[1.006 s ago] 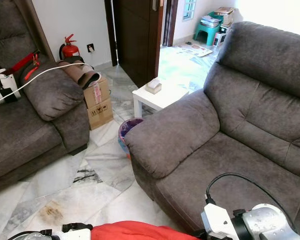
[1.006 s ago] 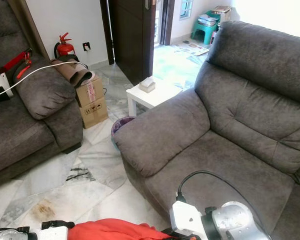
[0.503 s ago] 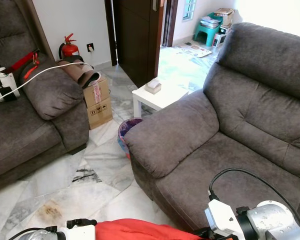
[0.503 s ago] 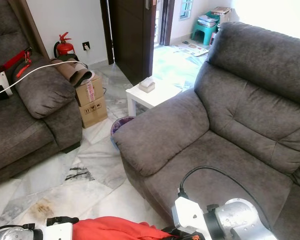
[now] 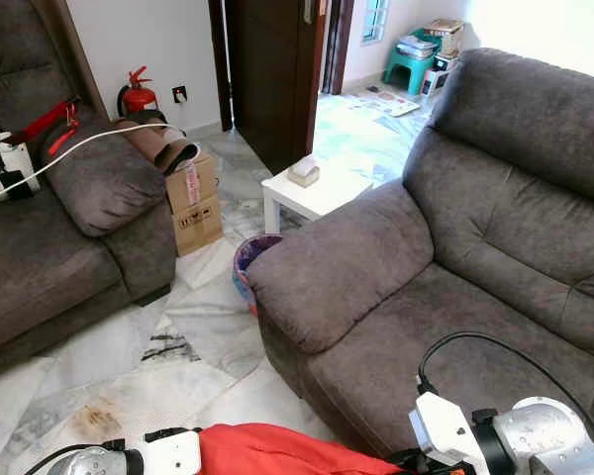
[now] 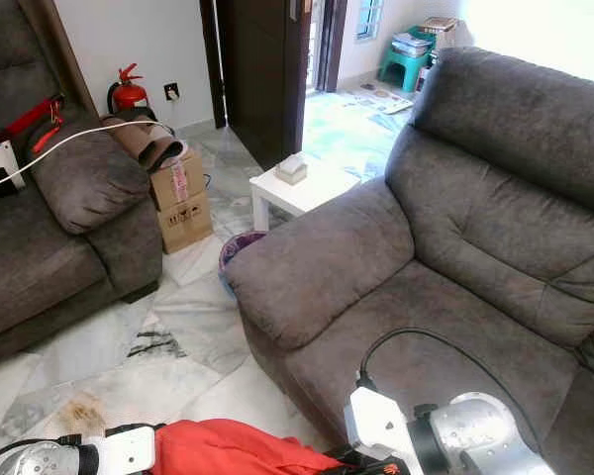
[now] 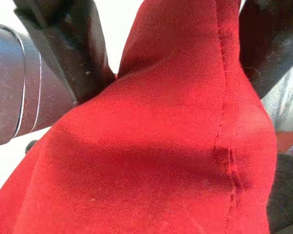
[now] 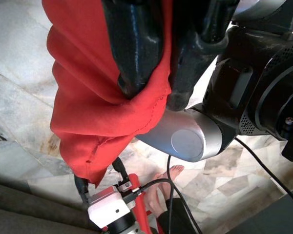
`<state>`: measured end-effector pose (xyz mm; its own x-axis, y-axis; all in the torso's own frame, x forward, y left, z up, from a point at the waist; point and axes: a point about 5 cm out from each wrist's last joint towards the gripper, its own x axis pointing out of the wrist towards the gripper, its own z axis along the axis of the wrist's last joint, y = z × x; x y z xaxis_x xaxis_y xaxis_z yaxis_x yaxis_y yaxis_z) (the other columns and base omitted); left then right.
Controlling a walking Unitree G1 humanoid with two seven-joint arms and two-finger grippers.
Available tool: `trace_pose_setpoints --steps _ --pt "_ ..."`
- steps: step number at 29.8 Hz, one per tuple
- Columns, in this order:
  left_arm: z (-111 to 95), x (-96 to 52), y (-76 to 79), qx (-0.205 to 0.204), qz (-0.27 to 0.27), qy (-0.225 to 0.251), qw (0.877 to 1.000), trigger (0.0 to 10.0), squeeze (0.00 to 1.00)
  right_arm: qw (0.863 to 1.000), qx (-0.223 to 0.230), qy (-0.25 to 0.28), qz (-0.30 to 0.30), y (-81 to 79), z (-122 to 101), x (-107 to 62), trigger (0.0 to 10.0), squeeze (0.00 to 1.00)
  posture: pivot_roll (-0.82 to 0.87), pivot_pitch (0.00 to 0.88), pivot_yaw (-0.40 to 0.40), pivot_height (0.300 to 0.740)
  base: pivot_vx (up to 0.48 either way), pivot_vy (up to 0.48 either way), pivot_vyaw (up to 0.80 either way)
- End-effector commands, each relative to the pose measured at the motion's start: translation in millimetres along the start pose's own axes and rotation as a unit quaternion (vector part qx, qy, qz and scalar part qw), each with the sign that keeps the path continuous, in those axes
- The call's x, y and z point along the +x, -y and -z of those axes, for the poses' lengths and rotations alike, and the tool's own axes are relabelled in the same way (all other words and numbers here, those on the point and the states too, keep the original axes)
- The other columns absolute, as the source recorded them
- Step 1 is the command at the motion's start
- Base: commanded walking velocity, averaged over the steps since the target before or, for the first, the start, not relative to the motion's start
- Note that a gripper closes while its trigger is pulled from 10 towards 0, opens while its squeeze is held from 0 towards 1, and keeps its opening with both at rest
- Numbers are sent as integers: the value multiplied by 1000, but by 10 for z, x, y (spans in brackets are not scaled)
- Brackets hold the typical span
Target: Move the pillow to the sofa from floor
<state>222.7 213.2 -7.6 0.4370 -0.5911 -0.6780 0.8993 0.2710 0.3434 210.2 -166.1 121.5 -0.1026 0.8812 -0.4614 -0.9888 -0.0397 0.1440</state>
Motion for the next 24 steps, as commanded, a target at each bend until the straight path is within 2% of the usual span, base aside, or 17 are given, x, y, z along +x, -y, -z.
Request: trace_pose_setpoints --steps 1,8,11,20,24 --pt "-16 13 18 -11 -3 10 1000 0 0 999 -28 39 -11 -19 -132 12 10000 0 45 89 -40 740 0 0 0" --pt "-118 42 -26 -32 -7 40 999 0 0 999 -13 41 -8 -5 -57 66 10000 0 52 89 -34 740 0 0 0" --pt "-164 44 -85 -48 -26 55 997 0 0 999 -5 46 -3 7 -26 98 10000 0 52 89 -32 740 0 0 0" --pt "-214 21 -114 -72 -26 73 994 0 0 999 5 52 -3 -9 16 144 10000 0 57 90 -23 740 0 0 0" --pt "-278 6 -172 -91 -43 96 990 0 0 998 9 54 9 12 46 151 10000 0 60 90 -21 740 0 0 0"
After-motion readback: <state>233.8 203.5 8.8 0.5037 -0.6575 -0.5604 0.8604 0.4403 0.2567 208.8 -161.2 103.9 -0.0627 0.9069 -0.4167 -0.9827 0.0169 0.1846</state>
